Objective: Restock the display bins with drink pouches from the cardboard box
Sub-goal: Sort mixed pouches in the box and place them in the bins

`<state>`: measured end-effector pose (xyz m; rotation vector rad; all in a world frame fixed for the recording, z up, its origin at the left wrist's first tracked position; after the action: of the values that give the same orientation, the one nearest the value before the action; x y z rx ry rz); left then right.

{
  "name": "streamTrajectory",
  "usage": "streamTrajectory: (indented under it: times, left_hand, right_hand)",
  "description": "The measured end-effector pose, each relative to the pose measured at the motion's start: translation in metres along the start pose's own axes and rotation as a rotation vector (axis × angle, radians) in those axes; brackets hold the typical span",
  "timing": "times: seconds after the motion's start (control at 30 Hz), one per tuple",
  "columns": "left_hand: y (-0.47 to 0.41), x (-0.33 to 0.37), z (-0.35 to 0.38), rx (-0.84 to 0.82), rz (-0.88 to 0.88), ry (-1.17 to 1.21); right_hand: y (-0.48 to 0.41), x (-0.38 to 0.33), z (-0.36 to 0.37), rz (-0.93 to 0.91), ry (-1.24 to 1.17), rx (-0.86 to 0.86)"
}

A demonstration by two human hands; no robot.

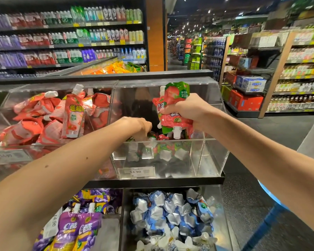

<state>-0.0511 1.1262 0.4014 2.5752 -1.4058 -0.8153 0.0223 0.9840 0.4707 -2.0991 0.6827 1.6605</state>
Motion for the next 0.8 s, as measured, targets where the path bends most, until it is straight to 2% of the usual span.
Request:
streamTrajectory:
  times: [0.1, 0.17, 0.27, 0.33, 0.4, 0.5, 0.6, 0.7, 0.8]
  left_hand:
    - [0.010, -0.009, -0.002, 0.017, 0.019, 0.245]
    - [0.024, -0.016, -0.014, 0.074, 0.107, 0.618]
    - [0.048, -0.019, -0.024, 0.019, 0.274, 1.255]
    - [0.054, -0.021, -0.023, 0.025, 0.316, 1.482]
    - [0.056, -0.022, -0.021, 0.102, 0.274, 1.523]
    - [0.061, -0.024, -0.027, 0.267, 0.185, 1.408]
    - [0.071, -0.029, -0.039, 0.419, 0.114, 1.355]
    - [0.074, -0.038, -0.039, 0.522, 0.023, 1.465]
    - [0.070, -0.040, -0.029, 0.524, -0.057, 1.602]
  right_hand:
    - [0.002, 0.001, 0.001, 0.102, -0.140, -0.034]
    - [0.003, 0.002, 0.007, 0.184, -0.259, -0.093]
    - [0.007, 0.000, 0.014, 0.254, -0.405, -0.173]
    - [0.009, -0.002, 0.013, 0.253, -0.476, -0.182]
    - [0.010, -0.005, 0.013, 0.227, -0.490, -0.192]
    - [0.014, -0.007, 0.013, 0.186, -0.365, -0.203]
    - [0.017, -0.009, 0.007, 0.131, -0.231, -0.119]
    - [0.016, -0.013, -0.006, 0.029, -0.230, -0.017]
    - [0.014, -0.010, -0.008, 0.036, -0.254, -0.071]
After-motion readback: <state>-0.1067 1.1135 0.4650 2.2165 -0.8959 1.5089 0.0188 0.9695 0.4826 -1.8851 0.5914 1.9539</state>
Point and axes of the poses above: each hand's wrist, its own y-axis away from the middle knuckle, its own z-axis out of the palm, x = y × z, the point moved 7 cm from there along -y, towards the middle knuckle, and after that the axes turned 5 degrees about -y, right-handed, at the moved point
